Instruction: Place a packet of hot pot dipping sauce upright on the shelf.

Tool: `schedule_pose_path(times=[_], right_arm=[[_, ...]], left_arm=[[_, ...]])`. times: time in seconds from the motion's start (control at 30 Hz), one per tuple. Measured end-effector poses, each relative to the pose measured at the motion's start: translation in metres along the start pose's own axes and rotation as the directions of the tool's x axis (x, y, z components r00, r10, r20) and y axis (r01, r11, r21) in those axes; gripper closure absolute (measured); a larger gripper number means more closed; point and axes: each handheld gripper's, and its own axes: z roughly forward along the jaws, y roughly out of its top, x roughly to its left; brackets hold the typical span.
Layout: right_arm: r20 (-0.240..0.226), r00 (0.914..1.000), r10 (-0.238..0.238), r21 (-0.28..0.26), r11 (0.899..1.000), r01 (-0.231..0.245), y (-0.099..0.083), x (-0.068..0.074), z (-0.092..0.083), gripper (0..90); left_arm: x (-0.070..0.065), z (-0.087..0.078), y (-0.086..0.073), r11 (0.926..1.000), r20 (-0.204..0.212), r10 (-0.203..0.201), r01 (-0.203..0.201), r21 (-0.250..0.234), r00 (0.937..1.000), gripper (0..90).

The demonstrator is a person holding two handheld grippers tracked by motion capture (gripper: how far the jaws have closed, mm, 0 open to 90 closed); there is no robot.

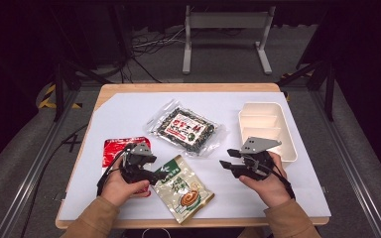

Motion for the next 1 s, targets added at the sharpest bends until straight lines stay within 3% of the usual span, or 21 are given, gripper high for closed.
schedule_pose_path(times=[0.57,1.0], right_arm=[[-0.019,0.9998,-0.004,0.020,1.000,0.005,-0.002,0.001,0.006,50.4],[-0.032,0.9995,0.005,0.030,1.000,-0.004,-0.002,0.001,0.008,48.9]], left_arm=[[0.000,0.020,-0.004,0.9982,0.028,0.000,-0.002,0.059,0.9996,25.8],[-0.001,0.025,-0.005,0.9958,0.076,0.001,-0.008,0.092,0.9971,30.2]])
